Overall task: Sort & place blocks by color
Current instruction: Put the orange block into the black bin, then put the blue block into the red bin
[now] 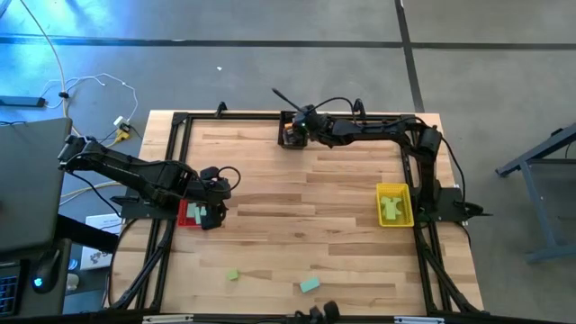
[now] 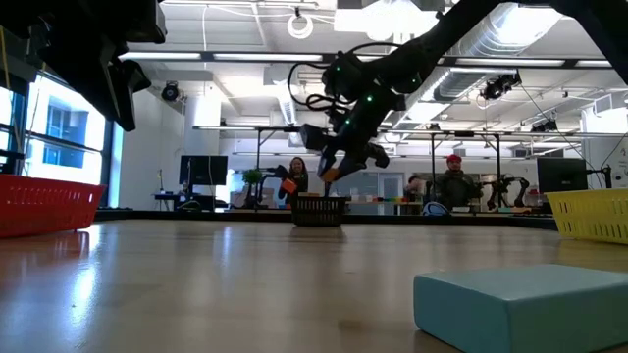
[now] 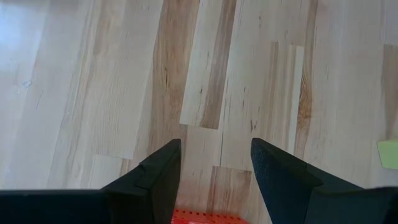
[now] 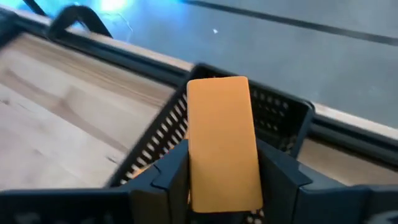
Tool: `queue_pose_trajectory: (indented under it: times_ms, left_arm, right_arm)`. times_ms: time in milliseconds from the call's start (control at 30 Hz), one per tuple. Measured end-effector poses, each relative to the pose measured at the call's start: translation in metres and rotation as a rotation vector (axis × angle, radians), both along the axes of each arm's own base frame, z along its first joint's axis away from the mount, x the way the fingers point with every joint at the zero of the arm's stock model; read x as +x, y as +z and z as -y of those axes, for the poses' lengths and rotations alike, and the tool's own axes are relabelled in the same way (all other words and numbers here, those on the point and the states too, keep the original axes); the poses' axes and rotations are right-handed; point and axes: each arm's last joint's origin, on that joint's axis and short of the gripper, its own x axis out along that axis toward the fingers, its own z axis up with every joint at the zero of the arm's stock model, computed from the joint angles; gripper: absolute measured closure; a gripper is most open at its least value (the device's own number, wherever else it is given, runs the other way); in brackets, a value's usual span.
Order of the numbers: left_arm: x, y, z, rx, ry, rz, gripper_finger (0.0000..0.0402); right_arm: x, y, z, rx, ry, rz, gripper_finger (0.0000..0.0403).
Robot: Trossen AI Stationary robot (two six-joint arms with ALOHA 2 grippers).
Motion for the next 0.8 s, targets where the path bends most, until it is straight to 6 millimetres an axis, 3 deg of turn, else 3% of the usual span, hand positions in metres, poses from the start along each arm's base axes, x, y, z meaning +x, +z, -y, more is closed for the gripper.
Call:
queue_pose_trajectory:
  times_ms: [400,633,800]
  left_arm:
    - [0.000,0.000,0.000,0.000,0.000,0.000,0.0222]
    - [0.000,0.000,0.001,-0.022,-0.009,-0.002,0.0222]
    - [-0.001,0.000,0.008,-0.085,-0.021,-0.006,0.0222]
  right_arm:
    - [0.002,0.004,0.006,0.006,0.028,0.066,0.0191]
    - [0.006,0.003,-0.001,0.117,0.169,0.120,0.0190]
    - [0.013,0.003,-0.017,0.158,0.278,0.130,0.0201]
